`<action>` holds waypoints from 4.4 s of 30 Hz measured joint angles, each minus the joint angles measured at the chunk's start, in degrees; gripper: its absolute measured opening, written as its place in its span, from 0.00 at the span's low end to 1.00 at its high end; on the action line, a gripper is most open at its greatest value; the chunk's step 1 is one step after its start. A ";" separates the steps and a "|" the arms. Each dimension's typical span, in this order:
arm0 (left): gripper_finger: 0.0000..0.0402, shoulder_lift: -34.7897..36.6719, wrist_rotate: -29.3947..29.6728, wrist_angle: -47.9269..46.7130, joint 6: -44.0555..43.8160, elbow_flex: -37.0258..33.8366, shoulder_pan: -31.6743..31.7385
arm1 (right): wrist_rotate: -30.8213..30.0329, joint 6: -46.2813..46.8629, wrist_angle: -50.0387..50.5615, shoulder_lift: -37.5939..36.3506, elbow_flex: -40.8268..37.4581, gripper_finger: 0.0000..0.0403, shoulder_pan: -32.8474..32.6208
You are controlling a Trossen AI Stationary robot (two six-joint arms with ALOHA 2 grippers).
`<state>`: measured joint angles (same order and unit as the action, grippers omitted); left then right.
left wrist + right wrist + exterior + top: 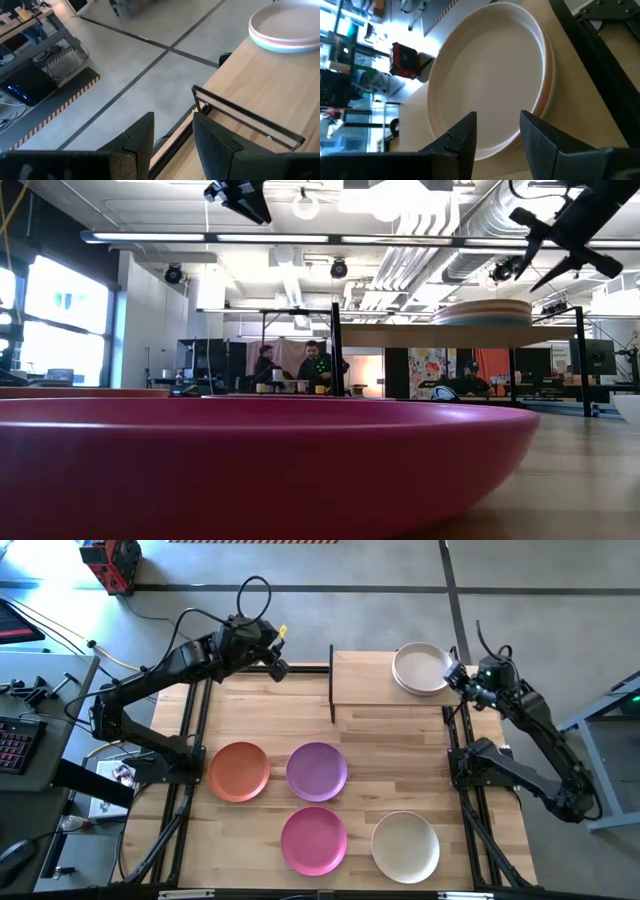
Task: Place and stack plates onto a shelf
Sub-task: Stack the left white plate on top of the brown plate on the shelf, then put the orange plate on the shelf
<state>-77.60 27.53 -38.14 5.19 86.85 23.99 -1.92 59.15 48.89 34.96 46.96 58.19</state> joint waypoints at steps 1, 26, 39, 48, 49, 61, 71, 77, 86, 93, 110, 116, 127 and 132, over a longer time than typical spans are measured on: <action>0.32 0.00 0.00 0.50 0.00 0.00 0.00 | 0.03 -0.50 -0.18 0.60 0.00 0.32 -0.06; 0.32 -0.02 -0.02 -13.94 -6.81 0.00 0.00 | 5.17 -8.31 -8.82 4.89 0.00 0.32 -0.09; 0.32 -0.02 -11.10 -28.96 -24.86 -11.86 -0.04 | 22.98 -18.03 -30.86 4.00 0.00 0.32 -6.03; 0.32 -0.02 -25.04 -28.12 -28.30 -25.93 -0.04 | 22.87 -21.06 -29.80 4.05 0.00 0.32 -8.90; 0.32 -0.02 -26.26 -28.09 -29.25 -27.49 -0.04 | 22.72 -21.09 -29.60 4.05 0.00 0.32 -8.87; 0.32 -0.02 -26.43 -27.45 -30.28 -42.13 -0.04 | 21.53 -21.63 -27.72 4.09 0.00 0.32 -8.87; 0.32 -0.02 -27.83 -23.35 -27.94 -48.62 -0.04 | 21.53 -19.24 -27.72 4.09 0.00 0.32 -8.87; 0.32 -0.02 -29.66 -20.13 -27.54 -51.59 -0.04 | 21.56 -17.60 -27.72 4.09 0.00 0.32 -8.87; 0.15 -0.02 -29.91 -19.99 -26.51 -51.65 -0.04 | 21.56 -17.60 -27.72 4.09 0.00 0.32 -8.87; 0.03 0.00 -30.46 -20.37 -27.60 -48.79 -0.04 | 21.56 -18.21 -27.72 4.09 0.00 0.32 -8.87; 0.00 -0.02 -19.95 -22.80 -20.57 -21.09 1.23 | 21.91 -23.92 -32.53 5.05 0.00 0.32 -16.26; 0.00 -0.02 -12.96 -20.46 -17.10 -11.85 1.99 | 21.91 -30.40 -39.67 9.43 0.02 0.32 -21.70; 0.00 -0.02 -3.61 -6.82 -10.78 -5.62 1.99 | 10.10 -45.30 -53.31 20.77 0.02 0.32 -29.77; 0.00 -0.56 -1.46 0.87 -9.45 -5.62 1.81 | 1.69 -52.67 -58.60 25.71 0.56 0.32 -33.42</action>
<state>-78.16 26.07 -37.27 -4.25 81.23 25.80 -0.23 6.48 -9.72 60.67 47.52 24.77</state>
